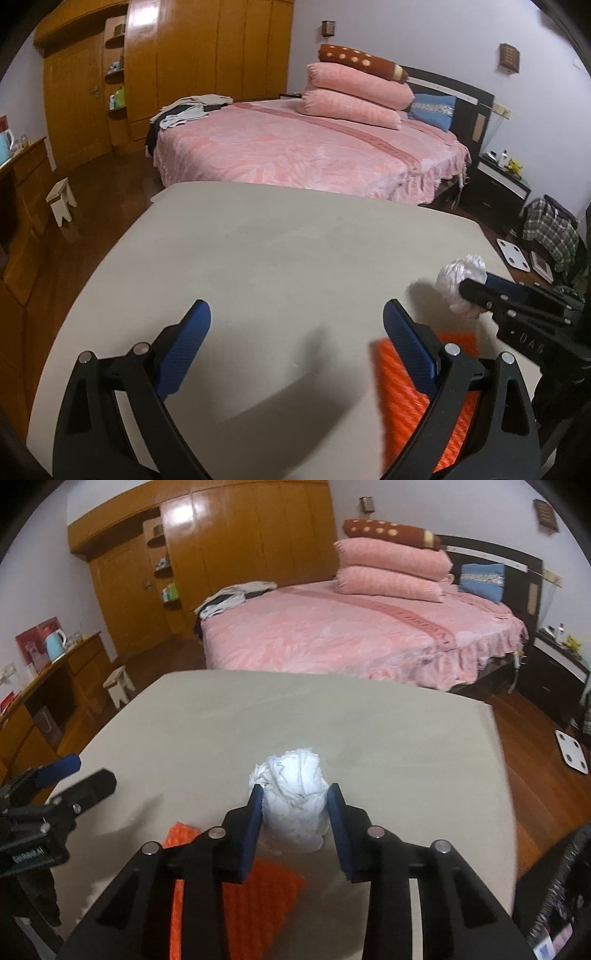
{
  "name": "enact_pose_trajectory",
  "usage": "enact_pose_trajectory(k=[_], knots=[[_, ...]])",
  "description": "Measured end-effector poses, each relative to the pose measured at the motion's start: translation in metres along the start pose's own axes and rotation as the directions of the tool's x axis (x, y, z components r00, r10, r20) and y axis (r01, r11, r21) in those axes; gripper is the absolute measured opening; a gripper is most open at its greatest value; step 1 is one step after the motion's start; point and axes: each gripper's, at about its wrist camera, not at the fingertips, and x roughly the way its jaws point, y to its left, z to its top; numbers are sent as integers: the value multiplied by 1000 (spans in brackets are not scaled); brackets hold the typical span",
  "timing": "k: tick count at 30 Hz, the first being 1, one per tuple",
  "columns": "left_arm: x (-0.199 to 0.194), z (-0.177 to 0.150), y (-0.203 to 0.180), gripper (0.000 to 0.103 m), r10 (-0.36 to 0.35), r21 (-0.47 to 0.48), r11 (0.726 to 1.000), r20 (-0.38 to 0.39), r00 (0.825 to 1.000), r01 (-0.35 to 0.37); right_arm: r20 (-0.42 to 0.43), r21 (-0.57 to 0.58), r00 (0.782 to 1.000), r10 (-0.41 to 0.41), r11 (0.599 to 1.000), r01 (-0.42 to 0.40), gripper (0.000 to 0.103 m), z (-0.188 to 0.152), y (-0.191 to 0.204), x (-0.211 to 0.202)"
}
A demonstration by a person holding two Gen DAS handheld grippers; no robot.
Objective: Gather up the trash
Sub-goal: 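Grasp the white tissue ball with the right gripper while the left gripper grasps the orange mesh pad, then carry the tissue ball and orange pad over the bin and open both grippers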
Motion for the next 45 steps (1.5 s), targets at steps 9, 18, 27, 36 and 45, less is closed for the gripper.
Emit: enact_pose_trajectory(k=[9,18,27,36,45], knots=[[-3,-29,-39,90,-70,32,997,-63,996,72,3,24,998,-60,998,60,35,-25,-27,-35],[11,-53,-58,67,-118,35,991,-164,979,125,-9,45,996,-85,995,85,35,-47,-46,-54],[11,-62,-77,23,-135,82,985,-182,974,151,-1,53,996,-88,995,88,35,-48,-51,-60],[-15,-46,-83,14,-120,87,988,-129,984,132,41,53,995,-86,995,84,35,-43,-50,-82],[-45,-33,-91,13,-123,93,987,-90,988,131,64,57,994,-90,995,86,35,-36,-48,-101]])
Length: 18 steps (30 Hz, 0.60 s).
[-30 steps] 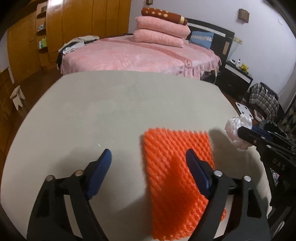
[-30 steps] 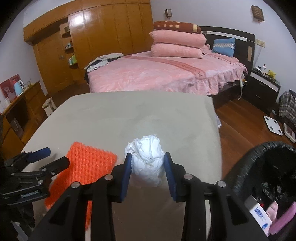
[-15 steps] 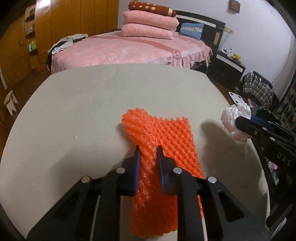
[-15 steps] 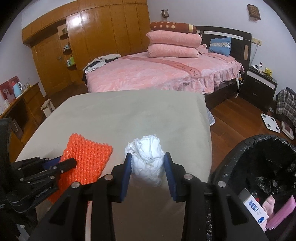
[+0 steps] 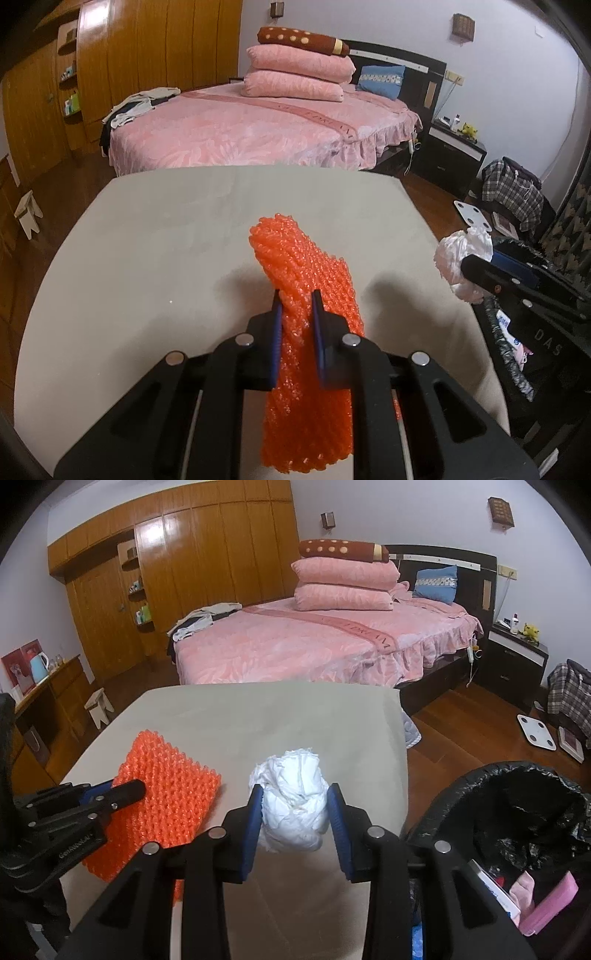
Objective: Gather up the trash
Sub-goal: 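Carry the tissue ball and orange pad over the bin and open both grippers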
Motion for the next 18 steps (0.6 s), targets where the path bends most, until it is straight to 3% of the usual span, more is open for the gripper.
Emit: enact_pose_trajectory(k=[18], knots=[[-74,18,-19,13,-12,5,1000,89,996,12,86,-14,996,9,1000,-8,35,17,4,-75]])
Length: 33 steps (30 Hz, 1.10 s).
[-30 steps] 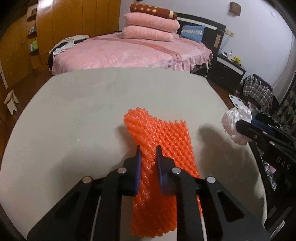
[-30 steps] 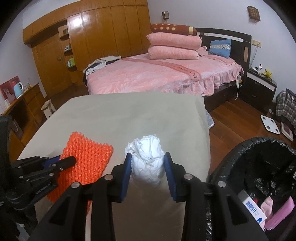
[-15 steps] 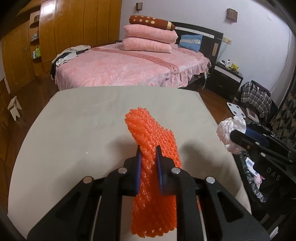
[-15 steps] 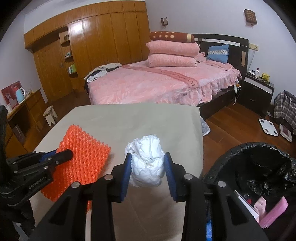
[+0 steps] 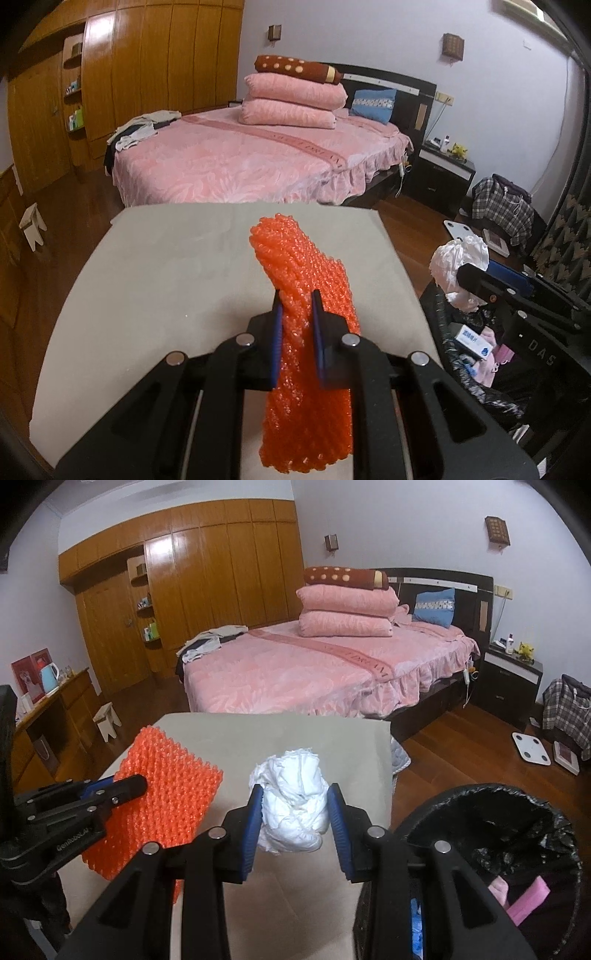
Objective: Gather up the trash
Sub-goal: 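Carry the tissue ball and orange pad over the bin and open both grippers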
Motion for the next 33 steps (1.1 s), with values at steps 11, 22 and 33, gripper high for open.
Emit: enact_pose_trajectory(k=[11,22,33], knots=[[-33,6,-23,13,-29,22,999,54,998,28,54,-11,999,-8,1000,9,35,6,-6,-41],[-43,4,-50,13,-74,53,996,64,995,71,91,20,994,-56,998,54,35,3,-27,-69],[-42,2,-87,13,-121,108,988,68,990,113,109,54,988,-107,993,102,35,-1,-57,-89]])
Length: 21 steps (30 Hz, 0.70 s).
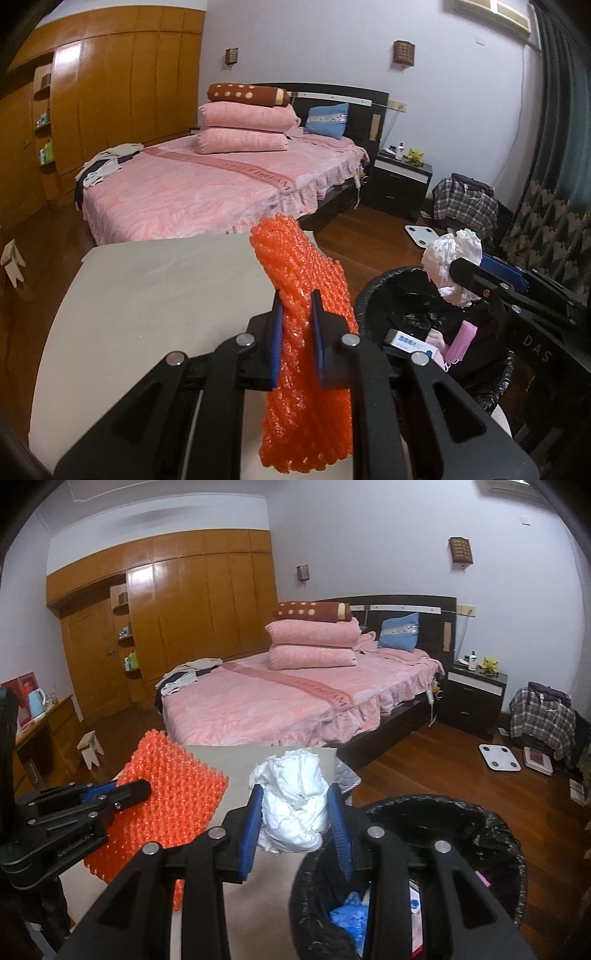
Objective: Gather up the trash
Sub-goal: 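Carry the tissue ball and orange pad over the bin and open both grippers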
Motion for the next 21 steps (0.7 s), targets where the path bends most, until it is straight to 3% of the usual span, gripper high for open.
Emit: enact_pose_trajectory(k=[21], knots=[[38,8,-68,13,-145,87,986,-6,989,145,-8,54,990,-141,989,141,35,-8,-65,-11]])
